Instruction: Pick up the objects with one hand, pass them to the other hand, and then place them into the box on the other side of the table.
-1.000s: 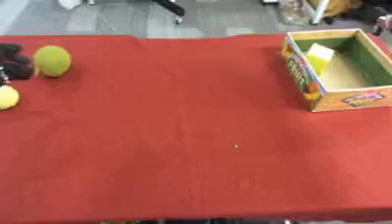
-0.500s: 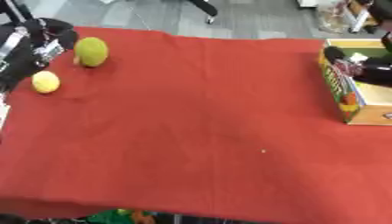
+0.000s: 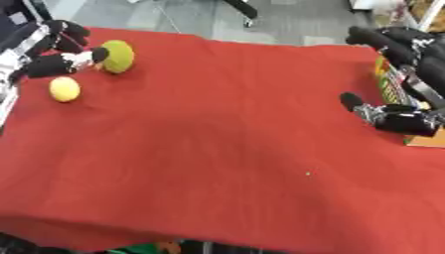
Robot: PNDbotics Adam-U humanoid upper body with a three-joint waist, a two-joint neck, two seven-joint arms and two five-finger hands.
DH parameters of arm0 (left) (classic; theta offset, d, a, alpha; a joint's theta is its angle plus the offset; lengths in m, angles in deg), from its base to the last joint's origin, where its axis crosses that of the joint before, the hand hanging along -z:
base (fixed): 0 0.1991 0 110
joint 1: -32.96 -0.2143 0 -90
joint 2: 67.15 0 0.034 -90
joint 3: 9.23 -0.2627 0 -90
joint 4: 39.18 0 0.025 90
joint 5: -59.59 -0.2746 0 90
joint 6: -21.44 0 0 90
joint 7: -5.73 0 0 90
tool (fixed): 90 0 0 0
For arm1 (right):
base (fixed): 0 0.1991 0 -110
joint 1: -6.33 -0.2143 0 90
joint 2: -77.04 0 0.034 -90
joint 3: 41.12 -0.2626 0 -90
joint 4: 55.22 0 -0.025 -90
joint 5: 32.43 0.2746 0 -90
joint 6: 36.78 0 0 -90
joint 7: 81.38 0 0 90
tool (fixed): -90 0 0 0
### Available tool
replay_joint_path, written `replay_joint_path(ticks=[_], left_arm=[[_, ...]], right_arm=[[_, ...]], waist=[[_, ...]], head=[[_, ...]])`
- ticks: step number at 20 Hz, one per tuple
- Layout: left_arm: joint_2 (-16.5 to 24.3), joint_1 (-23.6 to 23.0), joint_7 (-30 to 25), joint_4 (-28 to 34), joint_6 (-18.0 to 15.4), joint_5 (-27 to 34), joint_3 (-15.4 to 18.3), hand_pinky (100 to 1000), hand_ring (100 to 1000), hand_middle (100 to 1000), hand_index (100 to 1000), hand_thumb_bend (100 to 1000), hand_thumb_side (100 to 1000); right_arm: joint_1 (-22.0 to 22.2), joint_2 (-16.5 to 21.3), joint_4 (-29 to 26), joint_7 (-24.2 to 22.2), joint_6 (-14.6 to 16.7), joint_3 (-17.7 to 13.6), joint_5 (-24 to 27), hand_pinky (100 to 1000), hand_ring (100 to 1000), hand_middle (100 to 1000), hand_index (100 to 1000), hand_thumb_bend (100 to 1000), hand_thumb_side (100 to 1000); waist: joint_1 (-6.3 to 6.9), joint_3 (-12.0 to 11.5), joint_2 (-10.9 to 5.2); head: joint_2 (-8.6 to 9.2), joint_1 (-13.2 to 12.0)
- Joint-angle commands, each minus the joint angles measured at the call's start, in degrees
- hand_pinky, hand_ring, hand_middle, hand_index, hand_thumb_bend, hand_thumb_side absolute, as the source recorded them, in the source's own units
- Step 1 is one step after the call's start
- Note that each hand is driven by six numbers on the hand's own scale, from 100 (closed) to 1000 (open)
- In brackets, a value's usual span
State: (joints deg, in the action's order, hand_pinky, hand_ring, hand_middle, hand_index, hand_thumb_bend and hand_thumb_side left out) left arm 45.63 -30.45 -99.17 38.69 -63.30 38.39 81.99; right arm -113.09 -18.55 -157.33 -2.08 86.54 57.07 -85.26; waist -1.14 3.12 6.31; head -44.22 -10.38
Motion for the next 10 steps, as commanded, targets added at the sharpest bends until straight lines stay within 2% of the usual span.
replay_joint_path(ticks=[1,5,10], left_arm=[[2.56,3.37,3.54,-4.54,0.67,-9.69,-1.52,770,708,687,820,721,537],[0.83,7.91,7.3,-12.14,2.3,-23.1,-3.43,789,741,725,851,735,484],[-1.09,12.08,5.94,-21.42,2.46,-35.1,-3.68,790,744,728,834,703,422]], right_arm=[[-0.44,-0.01,-1.46,-1.06,0.44,0.16,0.8,827,795,794,1000,311,100],[-0.13,-0.45,-1.15,-1.56,0.81,0.49,1.4,826,792,790,1000,273,100],[0.08,-0.83,-0.88,-1.86,1.1,0.77,1.8,826,791,787,1000,248,100]], waist=[[0.98,0.11,-0.25],[0.88,0.28,-0.26],[0.78,0.62,-0.26]], head=[[0.11,-0.32],[0.11,-0.03],[0.11,0.49]])
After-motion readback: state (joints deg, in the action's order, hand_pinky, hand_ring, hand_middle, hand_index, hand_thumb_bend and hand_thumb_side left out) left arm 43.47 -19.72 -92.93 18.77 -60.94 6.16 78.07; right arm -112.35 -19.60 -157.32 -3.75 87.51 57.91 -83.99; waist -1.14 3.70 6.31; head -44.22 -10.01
